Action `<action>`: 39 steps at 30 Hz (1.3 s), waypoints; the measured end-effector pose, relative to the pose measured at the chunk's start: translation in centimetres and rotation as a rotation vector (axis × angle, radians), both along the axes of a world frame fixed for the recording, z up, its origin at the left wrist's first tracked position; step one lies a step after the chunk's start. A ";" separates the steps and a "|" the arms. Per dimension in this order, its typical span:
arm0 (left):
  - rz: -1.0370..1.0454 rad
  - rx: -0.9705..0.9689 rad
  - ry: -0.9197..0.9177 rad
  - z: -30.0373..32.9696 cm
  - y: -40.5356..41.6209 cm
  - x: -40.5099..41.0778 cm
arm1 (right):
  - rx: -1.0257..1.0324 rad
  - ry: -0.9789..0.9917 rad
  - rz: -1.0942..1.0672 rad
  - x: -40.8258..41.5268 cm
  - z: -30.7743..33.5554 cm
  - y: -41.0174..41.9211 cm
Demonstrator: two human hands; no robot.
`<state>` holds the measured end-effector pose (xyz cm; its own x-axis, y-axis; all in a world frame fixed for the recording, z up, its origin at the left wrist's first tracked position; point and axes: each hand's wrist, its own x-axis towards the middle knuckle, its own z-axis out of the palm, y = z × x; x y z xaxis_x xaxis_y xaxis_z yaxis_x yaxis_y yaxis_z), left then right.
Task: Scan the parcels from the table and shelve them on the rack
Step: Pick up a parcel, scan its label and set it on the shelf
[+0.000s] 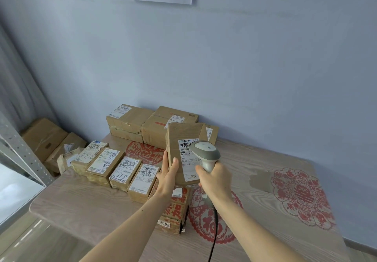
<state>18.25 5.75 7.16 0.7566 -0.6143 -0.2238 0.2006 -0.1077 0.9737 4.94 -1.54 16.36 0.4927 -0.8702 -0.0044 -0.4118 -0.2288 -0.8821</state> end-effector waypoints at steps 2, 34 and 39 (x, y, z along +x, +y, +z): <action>0.024 -0.031 0.009 0.2 0.6 0.4 | -0.003 -0.030 -0.004 0.3 0.3 0.1; 1.015 -0.196 -0.158 12.0 37.0 6.2 | 0.137 -0.215 0.869 19.4 5.8 26.2; 1.046 -0.268 -0.232 16.2 42.5 9.6 | 0.161 -0.297 0.926 23.9 9.0 32.6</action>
<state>27.85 48.27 23.35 0.9376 0.3460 0.0355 -0.1211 0.2290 0.9659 28.85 31.06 25.32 0.9795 -0.1395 0.1454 0.1129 -0.2177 -0.9695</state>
